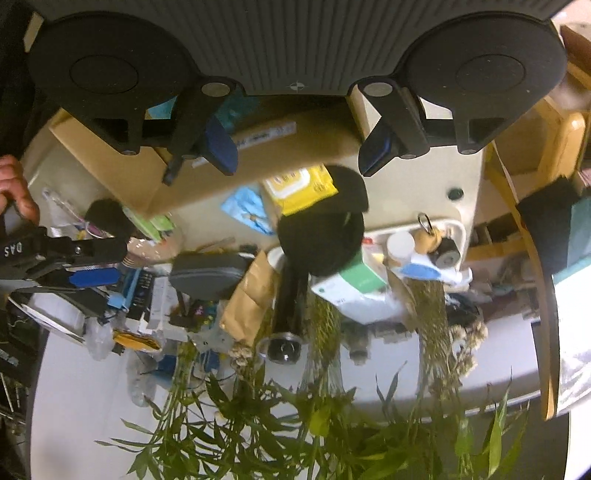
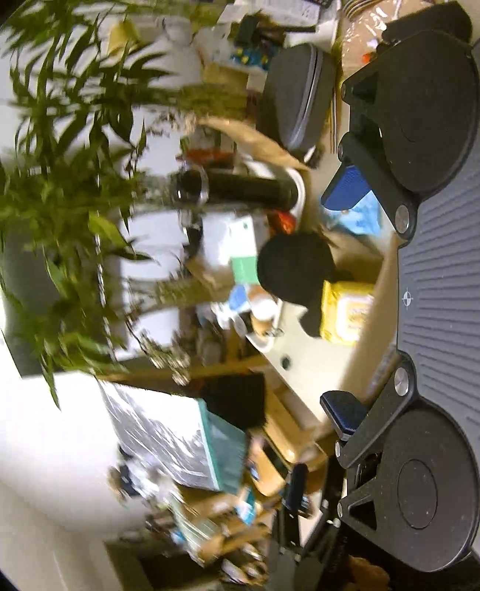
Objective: Organize soft objects
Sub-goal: 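Move the right gripper toward the blue wet-wipes packet, then close the right gripper on the blue wet-wipes packet, then lift the blue wet-wipes packet with the right gripper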
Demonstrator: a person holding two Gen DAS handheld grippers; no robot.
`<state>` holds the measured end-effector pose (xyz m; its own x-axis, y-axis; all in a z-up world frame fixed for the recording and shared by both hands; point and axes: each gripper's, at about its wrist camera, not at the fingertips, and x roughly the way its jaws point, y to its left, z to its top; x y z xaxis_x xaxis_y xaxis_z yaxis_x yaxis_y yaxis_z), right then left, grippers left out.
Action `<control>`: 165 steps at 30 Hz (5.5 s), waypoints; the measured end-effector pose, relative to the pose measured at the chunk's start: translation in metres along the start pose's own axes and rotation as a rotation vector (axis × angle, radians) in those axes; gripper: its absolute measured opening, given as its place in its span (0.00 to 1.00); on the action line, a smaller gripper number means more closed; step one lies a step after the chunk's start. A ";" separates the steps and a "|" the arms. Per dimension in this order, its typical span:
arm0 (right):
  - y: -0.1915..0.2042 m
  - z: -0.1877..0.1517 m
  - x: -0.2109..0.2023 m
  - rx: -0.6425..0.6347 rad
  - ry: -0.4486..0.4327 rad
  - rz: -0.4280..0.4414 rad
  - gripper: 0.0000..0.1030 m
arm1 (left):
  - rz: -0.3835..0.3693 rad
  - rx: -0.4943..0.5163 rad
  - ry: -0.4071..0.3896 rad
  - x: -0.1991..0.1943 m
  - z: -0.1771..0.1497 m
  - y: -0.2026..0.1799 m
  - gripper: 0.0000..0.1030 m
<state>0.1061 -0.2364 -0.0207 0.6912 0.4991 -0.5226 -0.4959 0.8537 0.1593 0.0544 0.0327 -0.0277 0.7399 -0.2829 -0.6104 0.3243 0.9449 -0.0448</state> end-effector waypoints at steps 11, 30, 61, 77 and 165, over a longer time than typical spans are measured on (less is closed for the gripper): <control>-0.006 0.000 0.018 0.035 0.016 -0.149 1.00 | 0.029 0.021 -0.039 0.005 0.007 0.013 0.70; -0.044 -0.005 0.039 0.162 0.091 -0.288 1.00 | 0.021 0.027 -0.005 0.062 0.021 0.037 0.70; -0.082 -0.017 0.164 -0.077 0.250 -0.204 0.91 | 0.014 -0.108 0.095 0.091 0.031 0.059 0.70; -0.103 -0.041 0.240 -0.089 0.421 -0.196 0.91 | 0.002 -0.122 0.132 0.099 0.035 0.057 0.70; -0.101 -0.015 0.062 0.162 0.170 -0.245 0.65 | 0.191 -0.218 -0.006 0.029 0.006 0.088 0.77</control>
<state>0.1912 -0.2938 -0.0813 0.6748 0.2561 -0.6921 -0.2267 0.9645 0.1357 0.1083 0.1066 -0.0446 0.7790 -0.0969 -0.6195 0.0449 0.9941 -0.0990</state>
